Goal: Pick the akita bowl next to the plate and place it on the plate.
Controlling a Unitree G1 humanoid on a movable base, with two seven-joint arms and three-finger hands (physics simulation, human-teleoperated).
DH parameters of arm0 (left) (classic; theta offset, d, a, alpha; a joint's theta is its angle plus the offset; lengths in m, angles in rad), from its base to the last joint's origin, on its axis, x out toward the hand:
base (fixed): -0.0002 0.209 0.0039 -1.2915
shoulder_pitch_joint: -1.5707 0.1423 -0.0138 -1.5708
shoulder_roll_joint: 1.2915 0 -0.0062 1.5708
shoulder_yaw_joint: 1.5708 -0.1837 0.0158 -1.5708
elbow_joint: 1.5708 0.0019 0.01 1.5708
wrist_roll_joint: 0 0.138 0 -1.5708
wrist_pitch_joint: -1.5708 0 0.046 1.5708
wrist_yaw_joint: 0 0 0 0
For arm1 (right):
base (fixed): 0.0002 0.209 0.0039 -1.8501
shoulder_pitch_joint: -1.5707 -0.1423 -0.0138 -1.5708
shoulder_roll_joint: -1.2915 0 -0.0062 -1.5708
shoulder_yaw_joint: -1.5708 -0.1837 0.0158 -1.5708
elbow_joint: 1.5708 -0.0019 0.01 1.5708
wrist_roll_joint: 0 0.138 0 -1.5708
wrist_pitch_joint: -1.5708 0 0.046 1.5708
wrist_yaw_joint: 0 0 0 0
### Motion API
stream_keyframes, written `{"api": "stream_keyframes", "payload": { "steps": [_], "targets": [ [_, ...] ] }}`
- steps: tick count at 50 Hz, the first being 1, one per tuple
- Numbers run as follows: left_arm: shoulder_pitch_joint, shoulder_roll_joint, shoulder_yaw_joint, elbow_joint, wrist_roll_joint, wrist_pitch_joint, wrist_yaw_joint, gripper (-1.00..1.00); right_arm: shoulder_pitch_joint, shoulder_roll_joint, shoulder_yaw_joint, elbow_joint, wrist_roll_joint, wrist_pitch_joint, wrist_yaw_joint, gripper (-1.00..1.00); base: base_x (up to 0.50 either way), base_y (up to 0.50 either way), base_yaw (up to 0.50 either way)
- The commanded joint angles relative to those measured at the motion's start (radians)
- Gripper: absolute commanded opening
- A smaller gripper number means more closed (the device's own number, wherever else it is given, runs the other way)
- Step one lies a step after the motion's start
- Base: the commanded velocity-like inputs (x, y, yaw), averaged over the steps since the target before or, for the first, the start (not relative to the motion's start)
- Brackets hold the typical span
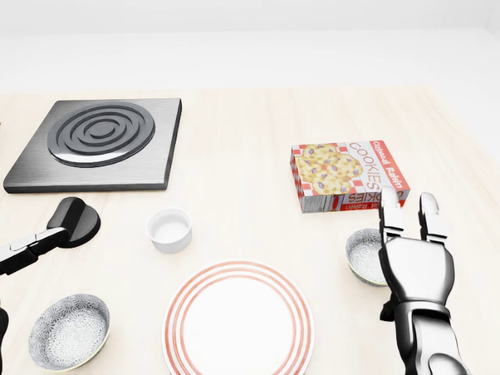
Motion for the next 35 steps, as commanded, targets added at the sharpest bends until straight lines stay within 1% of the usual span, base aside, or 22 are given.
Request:
{"api": "stream_keyframes", "payload": {
  "steps": [1,4,5,6,7,11,12,13,15,17,18,21,22,24,25,27,28,29,31,32,33,35],
  "targets": [
    [0.001,0.0,-0.002,-0.005,-0.001,0.002,0.003,1.0,-0.037,-0.014,0.006,0.081,0.023,0.0,-0.033,1.0,0.0,0.0,0.0],
    [-0.001,0.0,0.001,0.004,-0.001,-0.008,0.003,1.0,-0.045,-0.014,0.012,0.085,0.021,0.0,-0.031,1.0,0.0,0.0,0.0],
    [0.009,-0.002,-0.001,-0.032,-0.003,0.015,0.011,1.0,-0.049,-0.013,0.012,0.092,0.023,0.0,-0.033,1.0,0.0,0.0,0.0],
    [0.005,-0.002,0.001,-0.014,0.0,0.001,0.006,1.0,-0.056,-0.013,0.014,0.108,0.024,0.0,-0.038,1.0,0.0,0.0,0.0],
    [0.01,-0.003,0.001,-0.035,-0.002,0.016,0.012,1.0,-0.063,-0.012,0.015,0.122,0.029,0.0,-0.04,1.0,0.0,0.0,0.0],
    [0.011,-0.004,0.002,-0.038,-0.001,0.018,0.012,1.0,-0.075,-0.016,0.019,0.152,0.036,0.0,-0.049,1.0,0.0,0.0,0.0],
    [0.004,-0.003,0.004,-0.012,0.001,0.001,0.005,1.0,-0.078,-0.017,0.02,0.155,0.036,0.0,-0.049,1.0,0.0,0.0,0.0],
    [0.002,-0.002,0.003,-0.007,0.001,-0.002,0.004,1.0,-0.081,-0.018,0.022,0.158,0.037,0.0,-0.05,1.0,0.0,0.0,0.0],
    [0.016,-0.004,0.002,-0.053,-0.002,0.029,0.015,1.0,-0.085,-0.018,0.023,0.161,0.038,0.0,-0.051,1.0,0.0,0.0,0.0],
    [0.008,-0.003,0.003,-0.03,0.0,0.013,0.009,1.0,-0.092,-0.017,0.026,0.17,0.037,0.0,-0.055,1.0,0.0,0.0,0.0],
    [0.003,-0.002,0.004,-0.007,0.002,-0.004,0.003,1.0,-0.095,-0.017,0.027,0.173,0.037,0.0,-0.057,1.0,0.0,0.0,0.0],
    [0.019,-0.004,0.003,-0.071,-0.003,0.042,0.018,1.0,-0.104,-0.017,0.029,0.185,0.038,0.0,-0.06,1.0,0.0,0.0,0.0],
    [0.018,-0.004,0.005,-0.061,-0.001,0.035,0.014,1.0,-0.108,-0.018,0.029,0.188,0.038,0.0,-0.061,1.0,0.0,0.0,0.0],
    [-0.003,-0.002,0.007,0.01,0.002,-0.011,-0.003,1.0,-0.114,-0.017,0.032,0.196,0.037,0.0,-0.065,1.0,0.0,0.0,0.0],
    [0.019,-0.004,0.003,-0.07,-0.003,0.042,0.018,1.0,-0.116,-0.016,0.032,0.199,0.039,0.0,-0.068,1.0,0.0,0.0,0.0],
    [0.013,-0.004,0.005,-0.051,-0.001,0.029,0.012,1.0,-0.12,-0.017,0.033,0.207,0.04,0.0,-0.071,1.0,0.0,0.0,0.0],
    [0.018,-0.004,0.005,-0.069,-0.001,0.042,0.017,1.0,-0.123,-0.016,0.033,0.21,0.041,0.0,-0.072,1.0,0.0,0.0,0.0],
    [0.016,-0.005,0.006,-0.057,0.0,0.031,0.013,1.0,-0.127,-0.016,0.033,0.216,0.042,0.0,-0.075,1.0,0.0,0.0,0.0],
    [0.018,-0.005,0.005,-0.064,0.002,0.034,0.015,1.0,-0.129,-0.016,0.034,0.222,0.043,0.0,-0.077,1.0,0.0,0.0,0.0],
    [0.014,-0.005,0.005,-0.052,0.005,0.025,0.012,1.0,-0.132,-0.016,0.035,0.226,0.044,0.0,-0.079,1.0,0.0,0.0,0.0],
    [0.024,-0.007,0.003,-0.089,0.004,0.049,0.021,1.0,-0.133,-0.016,0.036,0.228,0.045,0.0,-0.08,1.0,0.0,0.0,0.0],
    [0.02,-0.007,0.007,-0.073,0.006,0.038,0.016,1.0,-0.139,-0.017,0.037,0.237,0.045,0.0,-0.084,1.0,0.0,0.0,0.0]
  ]
}}
